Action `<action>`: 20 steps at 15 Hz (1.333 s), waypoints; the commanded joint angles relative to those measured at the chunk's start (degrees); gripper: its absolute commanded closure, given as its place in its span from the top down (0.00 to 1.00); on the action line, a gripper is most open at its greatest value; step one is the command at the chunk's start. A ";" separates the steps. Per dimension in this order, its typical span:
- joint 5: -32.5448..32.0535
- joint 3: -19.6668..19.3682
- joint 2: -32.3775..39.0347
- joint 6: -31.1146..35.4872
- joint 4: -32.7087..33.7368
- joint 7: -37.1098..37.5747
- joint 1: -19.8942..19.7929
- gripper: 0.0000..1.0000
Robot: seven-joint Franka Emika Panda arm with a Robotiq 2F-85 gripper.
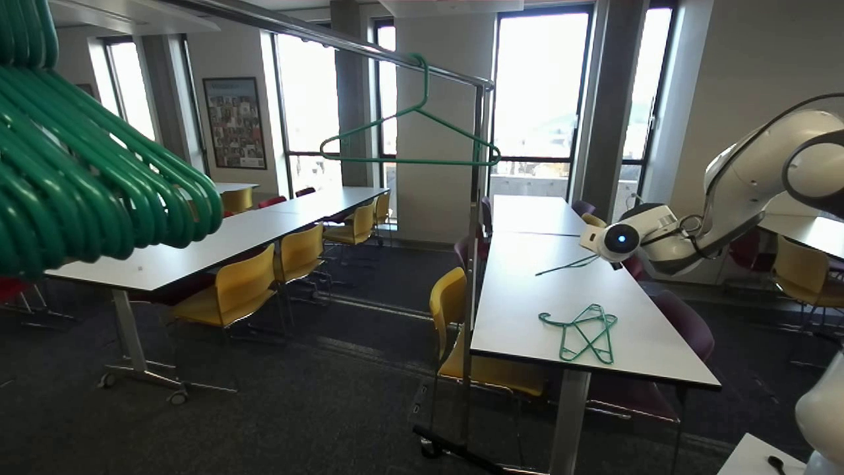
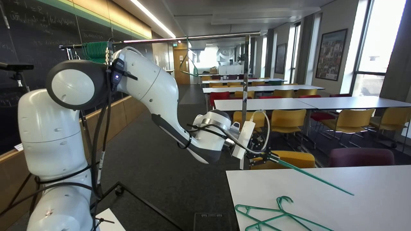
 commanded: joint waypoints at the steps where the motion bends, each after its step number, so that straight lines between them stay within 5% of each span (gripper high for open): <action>1: -1.16 -3.34 4.65 -0.99 1.15 5.01 3.63 0.02; 9: -3.79 -3.31 12.79 -3.49 3.01 10.77 5.75 0.02; 15: -8.52 -3.08 16.93 -11.42 4.45 14.67 7.07 0.02; 20: -5.94 -2.90 21.43 -11.66 4.62 8.58 6.41 0.02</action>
